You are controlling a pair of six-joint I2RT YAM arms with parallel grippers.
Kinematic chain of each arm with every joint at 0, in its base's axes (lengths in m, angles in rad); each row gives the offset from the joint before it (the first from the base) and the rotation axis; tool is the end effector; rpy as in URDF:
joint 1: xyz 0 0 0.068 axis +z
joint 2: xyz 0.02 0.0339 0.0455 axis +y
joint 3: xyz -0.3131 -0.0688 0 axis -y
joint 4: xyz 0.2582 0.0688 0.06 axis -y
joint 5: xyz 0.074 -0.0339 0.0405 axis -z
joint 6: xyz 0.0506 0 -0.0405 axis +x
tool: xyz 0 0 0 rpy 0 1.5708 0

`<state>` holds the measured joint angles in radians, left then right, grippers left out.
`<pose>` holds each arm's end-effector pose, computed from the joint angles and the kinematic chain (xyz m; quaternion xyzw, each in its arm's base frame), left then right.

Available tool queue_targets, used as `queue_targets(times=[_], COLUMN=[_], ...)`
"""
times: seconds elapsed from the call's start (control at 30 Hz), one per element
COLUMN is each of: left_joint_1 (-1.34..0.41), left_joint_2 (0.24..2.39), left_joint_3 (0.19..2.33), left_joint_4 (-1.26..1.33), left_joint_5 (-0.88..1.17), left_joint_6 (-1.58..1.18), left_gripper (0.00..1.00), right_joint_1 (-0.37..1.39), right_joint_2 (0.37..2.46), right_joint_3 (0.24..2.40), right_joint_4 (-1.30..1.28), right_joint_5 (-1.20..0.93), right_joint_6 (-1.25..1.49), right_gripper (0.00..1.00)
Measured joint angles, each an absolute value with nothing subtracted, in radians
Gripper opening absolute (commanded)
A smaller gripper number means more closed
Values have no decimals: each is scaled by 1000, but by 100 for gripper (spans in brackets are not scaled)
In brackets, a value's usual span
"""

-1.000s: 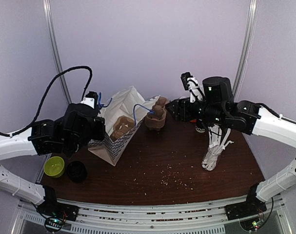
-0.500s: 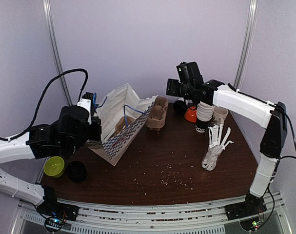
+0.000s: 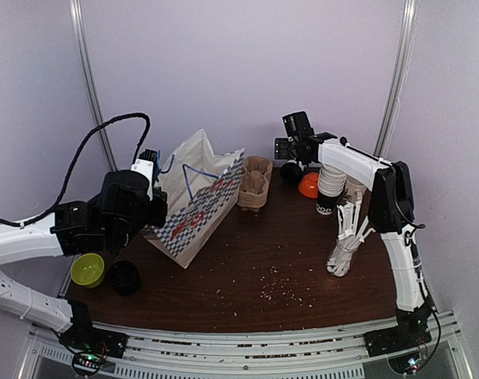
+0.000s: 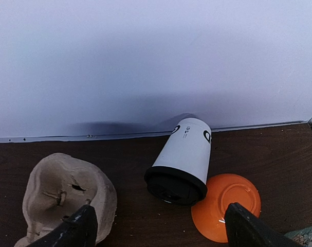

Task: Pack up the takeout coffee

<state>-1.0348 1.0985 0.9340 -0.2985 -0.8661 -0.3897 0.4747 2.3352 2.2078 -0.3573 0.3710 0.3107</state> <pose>0.1545 -0.1846 0.3615 0.0354 0.8021 -0.0419 0.5946 0.5488 0.2614 0.3097 0.0261 0.8464 0.0485 0.5296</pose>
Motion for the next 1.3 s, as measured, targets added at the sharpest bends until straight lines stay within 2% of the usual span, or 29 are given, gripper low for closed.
queue_targets(times=[0.3,0.7,0.97,1.3], left_joint_1=[-1005,-978,-965,-961], left_joint_2=[1146,1206,1212,1187], left_joint_3=[934,941,941,933], left_joint_4=[-253,-224,-206,-203], left_joint_5=[-839,-806,-782,-762], left_joint_6=[-372,-366,-363,-364], left_gripper=[0,0,0,0], right_joint_1=[391,381,388,445], right_joint_2=[2422,2528,2528,2528], right_joint_3=[2306,2352,2373,2382], right_joint_4=[-336,-296,-275,-238], right_joint_5=[236,197,213,332], right_joint_6=[375,457,472,577], right_gripper=[93,93,92,91])
